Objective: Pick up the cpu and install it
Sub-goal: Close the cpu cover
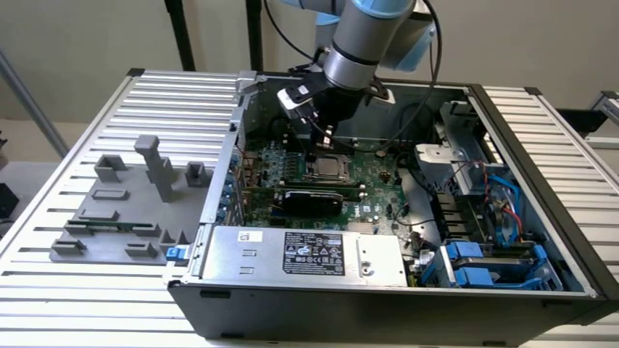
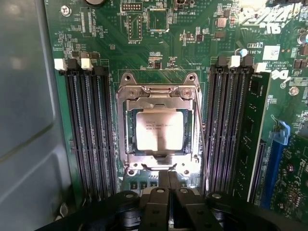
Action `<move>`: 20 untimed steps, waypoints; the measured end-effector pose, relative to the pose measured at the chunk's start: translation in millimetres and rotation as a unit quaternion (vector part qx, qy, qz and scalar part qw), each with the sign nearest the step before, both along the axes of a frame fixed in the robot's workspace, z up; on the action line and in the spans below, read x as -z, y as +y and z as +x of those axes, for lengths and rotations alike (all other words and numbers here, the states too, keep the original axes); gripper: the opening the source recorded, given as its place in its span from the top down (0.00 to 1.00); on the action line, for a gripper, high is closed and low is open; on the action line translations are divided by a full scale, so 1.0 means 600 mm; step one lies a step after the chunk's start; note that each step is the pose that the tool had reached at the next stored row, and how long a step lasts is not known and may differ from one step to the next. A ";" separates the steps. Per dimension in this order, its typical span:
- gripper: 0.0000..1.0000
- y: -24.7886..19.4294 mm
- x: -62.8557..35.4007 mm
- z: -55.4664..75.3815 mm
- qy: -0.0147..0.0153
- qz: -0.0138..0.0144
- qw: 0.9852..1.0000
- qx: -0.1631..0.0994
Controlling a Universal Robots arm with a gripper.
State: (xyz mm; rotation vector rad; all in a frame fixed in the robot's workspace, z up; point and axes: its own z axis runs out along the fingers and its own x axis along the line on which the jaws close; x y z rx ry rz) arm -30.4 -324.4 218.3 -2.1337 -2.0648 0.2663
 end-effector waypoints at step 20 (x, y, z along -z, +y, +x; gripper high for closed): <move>0.89 0.0000 0.015 -0.007 -0.002 0.000 1.000 0.000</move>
